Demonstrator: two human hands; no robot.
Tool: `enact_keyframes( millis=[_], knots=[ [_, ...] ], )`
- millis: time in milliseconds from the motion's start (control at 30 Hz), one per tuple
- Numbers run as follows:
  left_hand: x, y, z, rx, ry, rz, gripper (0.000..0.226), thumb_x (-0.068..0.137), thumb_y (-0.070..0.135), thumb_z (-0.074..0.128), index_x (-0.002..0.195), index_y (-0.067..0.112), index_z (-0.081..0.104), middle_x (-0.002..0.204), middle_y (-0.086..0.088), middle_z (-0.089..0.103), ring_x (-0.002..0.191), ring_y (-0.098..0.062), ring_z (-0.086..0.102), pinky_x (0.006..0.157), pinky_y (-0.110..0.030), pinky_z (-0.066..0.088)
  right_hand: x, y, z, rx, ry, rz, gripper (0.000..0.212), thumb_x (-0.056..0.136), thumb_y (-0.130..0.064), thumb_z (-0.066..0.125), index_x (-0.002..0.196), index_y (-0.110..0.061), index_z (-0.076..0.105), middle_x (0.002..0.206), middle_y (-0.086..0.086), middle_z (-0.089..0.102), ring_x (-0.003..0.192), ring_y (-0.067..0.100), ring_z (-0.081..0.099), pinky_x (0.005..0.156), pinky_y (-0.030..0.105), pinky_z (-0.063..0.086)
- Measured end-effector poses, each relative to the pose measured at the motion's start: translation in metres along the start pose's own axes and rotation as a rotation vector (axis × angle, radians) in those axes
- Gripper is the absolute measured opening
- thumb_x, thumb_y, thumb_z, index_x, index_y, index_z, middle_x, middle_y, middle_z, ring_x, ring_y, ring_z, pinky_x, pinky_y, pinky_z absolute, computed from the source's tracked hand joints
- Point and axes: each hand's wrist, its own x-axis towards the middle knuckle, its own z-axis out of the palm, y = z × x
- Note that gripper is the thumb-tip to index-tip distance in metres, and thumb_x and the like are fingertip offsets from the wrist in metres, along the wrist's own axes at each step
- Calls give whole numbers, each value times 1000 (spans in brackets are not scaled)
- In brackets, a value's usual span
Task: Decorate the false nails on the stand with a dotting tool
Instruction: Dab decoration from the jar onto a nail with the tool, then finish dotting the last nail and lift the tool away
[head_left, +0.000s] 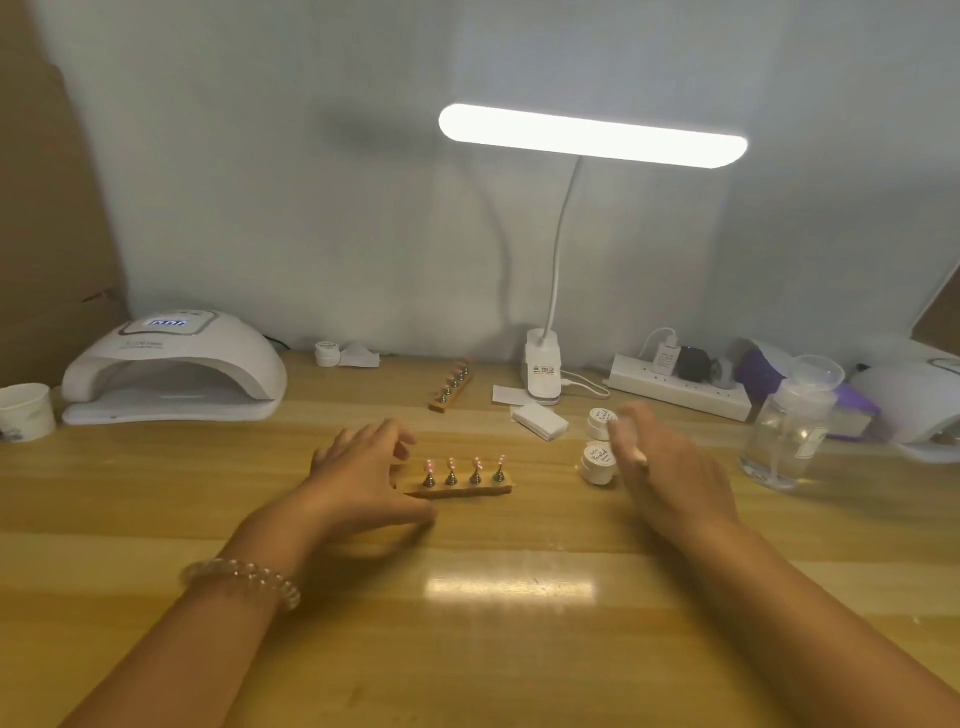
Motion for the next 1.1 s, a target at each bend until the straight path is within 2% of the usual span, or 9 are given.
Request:
enact_keyframes(
  millis=[133,233,367,500,633,733,900,1000,1100],
  knots=[
    [3,-4,5,-85,-28,77,43,72,56,78,106,45,53,106,22,55,107,-7,53,98,-37,45,-16,23,-4,42,13,-171,15,98,-30,52,100,-25,37,82,-3,53,71,18,53,58,34,44],
    [4,-1,13,-157,25,108,21,76,48,79,87,41,62,101,18,61,95,-4,57,88,-34,51,-18,30,-2,-23,-120,-201,15,95,-18,59,107,-26,52,99,-5,60,95,20,57,78,37,48],
    [0,3,15,-188,93,126,15,76,43,80,81,39,66,94,21,62,86,-1,57,70,-22,45,-14,26,-5,-123,-228,-86,45,94,-10,52,133,-33,49,127,-8,55,120,17,47,97,36,41],
    [-7,18,17,-272,118,214,19,78,37,80,95,33,73,96,24,62,86,3,58,68,-15,41,-34,9,-20,52,-50,-162,48,89,-13,60,131,-35,52,114,-12,55,107,9,50,90,33,39],
    [-13,58,21,-341,65,365,22,78,33,81,98,37,73,97,21,65,89,4,58,74,-13,43,-58,-5,-41,402,-242,-241,40,87,-38,72,122,-41,54,101,-21,59,90,0,53,80,19,45],
    [-18,90,28,-364,32,459,24,78,31,82,94,43,69,97,21,64,90,1,59,77,-11,43,-70,8,-65,537,-166,-213,20,83,-39,72,99,-45,61,88,-20,64,82,1,57,66,13,46],
    [-11,144,58,-320,1,585,49,80,41,78,125,42,59,115,25,52,106,3,48,88,-13,40,-102,69,-107,558,-92,-3,19,75,-46,70,92,-39,71,82,-23,67,71,5,58,58,12,44],
    [-5,174,84,-278,-43,643,55,86,45,70,135,48,45,118,29,48,104,7,46,86,-15,43,-119,137,-124,564,86,332,12,79,-28,78,89,-32,73,75,-12,70,68,11,60,57,16,43],
    [4,212,112,-374,-123,675,40,88,42,69,124,45,53,108,25,56,96,2,55,79,-21,50,-127,205,-130,572,288,723,16,86,-30,73,99,-21,71,96,2,71,83,18,61,70,29,46]
  ],
)
